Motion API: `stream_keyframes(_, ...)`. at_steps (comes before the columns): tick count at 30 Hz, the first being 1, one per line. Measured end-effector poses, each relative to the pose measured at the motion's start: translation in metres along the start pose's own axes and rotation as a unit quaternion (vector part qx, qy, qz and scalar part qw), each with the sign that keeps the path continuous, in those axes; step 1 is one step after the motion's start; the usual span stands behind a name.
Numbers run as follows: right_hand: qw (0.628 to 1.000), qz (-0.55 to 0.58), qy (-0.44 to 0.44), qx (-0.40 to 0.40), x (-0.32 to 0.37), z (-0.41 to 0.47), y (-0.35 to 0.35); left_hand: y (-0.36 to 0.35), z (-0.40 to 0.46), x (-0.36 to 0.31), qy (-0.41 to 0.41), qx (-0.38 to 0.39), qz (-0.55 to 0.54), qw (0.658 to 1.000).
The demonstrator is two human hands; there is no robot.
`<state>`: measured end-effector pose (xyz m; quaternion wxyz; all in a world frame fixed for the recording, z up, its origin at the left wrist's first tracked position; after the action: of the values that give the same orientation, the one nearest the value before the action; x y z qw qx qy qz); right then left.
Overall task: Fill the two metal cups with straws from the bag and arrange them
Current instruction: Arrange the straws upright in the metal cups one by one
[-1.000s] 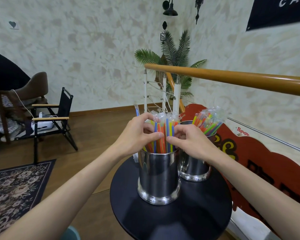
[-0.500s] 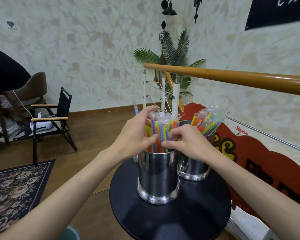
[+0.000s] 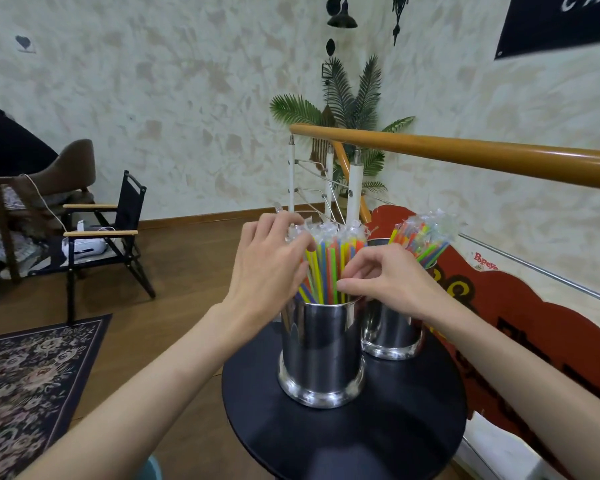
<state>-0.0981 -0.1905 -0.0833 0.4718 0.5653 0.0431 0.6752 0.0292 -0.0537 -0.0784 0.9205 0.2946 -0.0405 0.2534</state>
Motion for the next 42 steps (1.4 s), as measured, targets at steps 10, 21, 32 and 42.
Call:
stream_keyframes(10, 0.991, -0.058, 0.003, -0.118, -0.008, -0.003, 0.001, -0.014, 0.001, -0.003, -0.020, 0.120, -0.056, 0.991)
stream_keyframes(21, 0.994, -0.061, -0.065, -0.069, -0.009, 0.000, 0.000, -0.012, 0.013, -0.016, 0.100, 0.126, 0.017, 0.987)
stream_keyframes(32, 0.991, -0.077, -0.050, -0.094, -0.013, 0.009, -0.003, -0.012, 0.004, 0.000, 0.054, 0.200, -0.023, 0.978)
stream_keyframes(42, 0.991, -0.074, -0.053, -0.093, -0.014, 0.011, -0.005, -0.013, 0.006, -0.001, 0.068, 0.183, 0.011, 0.981)
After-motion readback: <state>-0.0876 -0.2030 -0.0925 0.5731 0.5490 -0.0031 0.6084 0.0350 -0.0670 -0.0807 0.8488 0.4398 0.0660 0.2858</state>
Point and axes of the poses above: each hand's wrist, its own z-axis towards the middle knuckle, its own y-axis out of the back of the hand, x = y × z, the point moved 4 cm from there along z, towards the middle knuckle, and after that the axes turned 8 degrees about z, right-handed, at the moved point
